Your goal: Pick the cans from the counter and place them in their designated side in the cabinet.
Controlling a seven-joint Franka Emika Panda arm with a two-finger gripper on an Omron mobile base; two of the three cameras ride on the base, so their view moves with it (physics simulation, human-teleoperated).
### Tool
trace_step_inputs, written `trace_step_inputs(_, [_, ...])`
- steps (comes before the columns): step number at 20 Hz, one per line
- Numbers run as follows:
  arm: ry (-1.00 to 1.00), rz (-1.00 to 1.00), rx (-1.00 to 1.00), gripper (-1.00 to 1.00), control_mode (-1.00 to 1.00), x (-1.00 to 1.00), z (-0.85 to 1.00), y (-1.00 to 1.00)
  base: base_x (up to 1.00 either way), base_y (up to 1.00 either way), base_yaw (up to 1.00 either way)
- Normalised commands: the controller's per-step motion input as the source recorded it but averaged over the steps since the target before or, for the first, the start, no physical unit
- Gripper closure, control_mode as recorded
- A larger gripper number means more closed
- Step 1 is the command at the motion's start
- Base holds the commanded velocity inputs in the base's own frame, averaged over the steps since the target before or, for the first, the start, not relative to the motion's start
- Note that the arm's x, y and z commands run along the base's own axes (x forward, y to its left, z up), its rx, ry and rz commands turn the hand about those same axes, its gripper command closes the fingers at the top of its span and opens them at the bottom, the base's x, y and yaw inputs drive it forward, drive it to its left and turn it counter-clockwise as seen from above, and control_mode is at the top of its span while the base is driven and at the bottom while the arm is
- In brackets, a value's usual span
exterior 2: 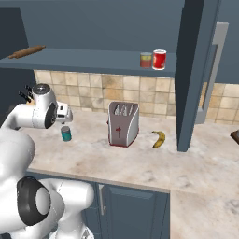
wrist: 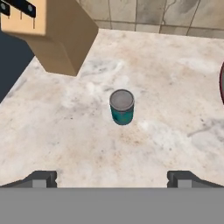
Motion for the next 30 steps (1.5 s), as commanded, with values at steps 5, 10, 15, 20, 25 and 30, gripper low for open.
trace_step_inputs(5, [0.06, 0.00, -0.02, -1.00, -1.00, 0.13, 0.00, 0.02, 0.00, 0.00, 0.00])
trace_step_inputs(10, [0.03, 0.00, 0.00, -1.00, -1.00, 0.15, -0.01, 0.02, 0.00, 0.00, 0.00])
trace_step_inputs(15, [0.00, 0.00, 0.00, -1.00, -1.00, 0.20, -0.03, 0.05, 0.00, 0.00, 0.00])
trace_step_inputs(20, [0.00, 0.00, 0.00, -1.00, -1.00, 0.12, -0.09, 0.03, 0.00, 0.00, 0.00])
trace_step_inputs(25, [0.00, 0.00, 0.00, -1.00, -1.00, 0.13, -0.11, 0.02, 0.00, 0.00, 0.00])
trace_step_inputs(30, [0.00, 0.00, 0.00, -1.00, -1.00, 0.15, -0.14, 0.01, 0.00, 0.00, 0.00])
